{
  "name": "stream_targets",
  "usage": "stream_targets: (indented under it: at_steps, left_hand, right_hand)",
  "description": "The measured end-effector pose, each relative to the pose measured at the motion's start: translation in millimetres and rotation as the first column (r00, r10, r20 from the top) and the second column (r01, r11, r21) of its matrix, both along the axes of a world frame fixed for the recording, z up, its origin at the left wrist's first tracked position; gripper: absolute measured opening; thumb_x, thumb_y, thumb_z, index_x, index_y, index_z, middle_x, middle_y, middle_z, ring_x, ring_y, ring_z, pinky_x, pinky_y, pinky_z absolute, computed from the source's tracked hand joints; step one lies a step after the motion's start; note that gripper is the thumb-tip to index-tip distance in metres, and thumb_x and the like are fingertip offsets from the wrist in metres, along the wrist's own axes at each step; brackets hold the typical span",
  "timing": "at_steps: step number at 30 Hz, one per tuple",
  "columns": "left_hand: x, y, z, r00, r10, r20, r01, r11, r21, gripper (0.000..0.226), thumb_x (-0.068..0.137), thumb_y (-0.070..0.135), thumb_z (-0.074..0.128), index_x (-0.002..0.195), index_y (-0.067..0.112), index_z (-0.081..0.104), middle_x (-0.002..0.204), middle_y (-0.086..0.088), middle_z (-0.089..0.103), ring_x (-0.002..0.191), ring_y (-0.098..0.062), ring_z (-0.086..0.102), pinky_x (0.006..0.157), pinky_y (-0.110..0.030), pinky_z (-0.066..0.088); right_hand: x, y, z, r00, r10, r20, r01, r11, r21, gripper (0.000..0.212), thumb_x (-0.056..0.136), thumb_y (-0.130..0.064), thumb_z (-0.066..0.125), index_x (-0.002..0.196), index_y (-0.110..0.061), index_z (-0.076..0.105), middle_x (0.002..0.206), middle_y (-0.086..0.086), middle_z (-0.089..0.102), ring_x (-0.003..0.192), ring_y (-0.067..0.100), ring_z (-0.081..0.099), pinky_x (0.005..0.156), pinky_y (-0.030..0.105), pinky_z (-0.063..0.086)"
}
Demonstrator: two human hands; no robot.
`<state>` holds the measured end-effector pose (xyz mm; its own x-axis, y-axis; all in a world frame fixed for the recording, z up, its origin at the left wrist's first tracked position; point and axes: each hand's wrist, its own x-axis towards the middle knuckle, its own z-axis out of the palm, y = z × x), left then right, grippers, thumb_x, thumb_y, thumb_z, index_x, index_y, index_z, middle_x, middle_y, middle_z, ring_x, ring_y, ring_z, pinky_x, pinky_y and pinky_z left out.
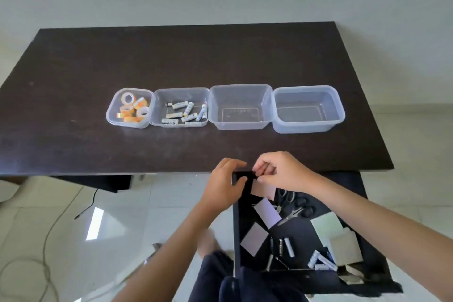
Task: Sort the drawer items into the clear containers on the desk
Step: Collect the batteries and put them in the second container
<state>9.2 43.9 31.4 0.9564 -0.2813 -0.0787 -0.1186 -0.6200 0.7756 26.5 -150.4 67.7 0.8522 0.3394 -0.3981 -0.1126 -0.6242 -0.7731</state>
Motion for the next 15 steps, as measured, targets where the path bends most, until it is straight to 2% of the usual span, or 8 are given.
stream_targets:
  at_steps: [2, 5, 8, 10, 13, 15]
  left_hand:
    - [-35, -28, -16, 0.996, -0.013, -0.087, 0.013, 1.0, 0.004, 0.028, 0.086, 0.014, 0.063, 0.114, 0.013, 0.062, 0.106, 0.007, 0.056, 0.093, -0.003, 0.052, 0.078, -0.003, 0.037]
    - [-80, -63, -46, 0.976, -0.04, -0.216, 0.048, 0.998, 0.033, 0.031, 0.085, 0.012, 0.061, 0.116, 0.013, 0.06, 0.112, 0.001, 0.057, 0.097, -0.01, 0.056, 0.082, -0.016, 0.044]
    - [-114, -83, -72, 0.933, -0.026, -0.359, 0.082, 0.986, 0.143, 0.033, 0.087, 0.016, 0.061, 0.119, 0.013, 0.058, 0.12, -0.002, 0.055, 0.104, -0.015, 0.057, 0.086, -0.018, 0.043]
    - [-130, -90, -87, 0.899, 0.0, -0.438, 0.101, 0.973, 0.206, 0.031, 0.087, 0.019, 0.061, 0.117, 0.013, 0.058, 0.119, -0.004, 0.056, 0.105, -0.018, 0.058, 0.09, -0.024, 0.046]
    - [-144, -97, -101, 0.844, 0.056, -0.534, 0.111, 0.955, 0.276, 0.031, 0.089, 0.022, 0.059, 0.117, 0.01, 0.058, 0.115, -0.008, 0.061, 0.104, -0.023, 0.06, 0.092, -0.034, 0.05]
    - [-147, -100, -108, 0.813, 0.094, -0.575, 0.124, 0.936, 0.328, 0.034, 0.09, 0.024, 0.057, 0.12, 0.007, 0.056, 0.117, -0.011, 0.062, 0.107, -0.026, 0.058, 0.093, -0.034, 0.049]
  right_hand:
    - [-37, -34, -24, 0.997, 0.004, -0.078, -0.01, 0.997, -0.08, 0.017, 0.078, -0.008, 0.072, 0.091, -0.019, 0.069, 0.085, -0.005, 0.07, 0.067, 0.001, 0.062, 0.066, 0.015, 0.051]
    - [-91, -84, -63, 0.98, 0.016, -0.196, -0.06, 0.973, -0.223, 0.016, 0.079, -0.009, 0.069, 0.094, -0.016, 0.067, 0.086, -0.007, 0.066, 0.066, -0.001, 0.058, 0.059, 0.012, 0.044]
    - [-137, -124, -98, 0.956, 0.024, -0.292, -0.123, 0.937, -0.326, 0.018, 0.08, -0.017, 0.07, 0.097, -0.019, 0.065, 0.095, -0.005, 0.065, 0.083, 0.01, 0.063, 0.07, 0.019, 0.047]
    - [-158, -144, -117, 0.95, 0.015, -0.311, -0.143, 0.908, -0.393, 0.017, 0.079, -0.02, 0.068, 0.096, -0.023, 0.065, 0.092, -0.008, 0.063, 0.092, 0.013, 0.063, 0.08, 0.024, 0.048]
    - [-172, -161, -136, 0.935, -0.015, -0.354, -0.134, 0.909, -0.394, 0.015, 0.082, -0.016, 0.066, 0.094, -0.024, 0.064, 0.086, -0.006, 0.062, 0.092, 0.017, 0.063, 0.085, 0.028, 0.05]
    - [-173, -169, -147, 0.929, -0.001, -0.371, -0.161, 0.9, -0.405, 0.016, 0.084, -0.015, 0.064, 0.099, -0.019, 0.068, 0.094, -0.002, 0.065, 0.097, 0.019, 0.063, 0.086, 0.026, 0.05]
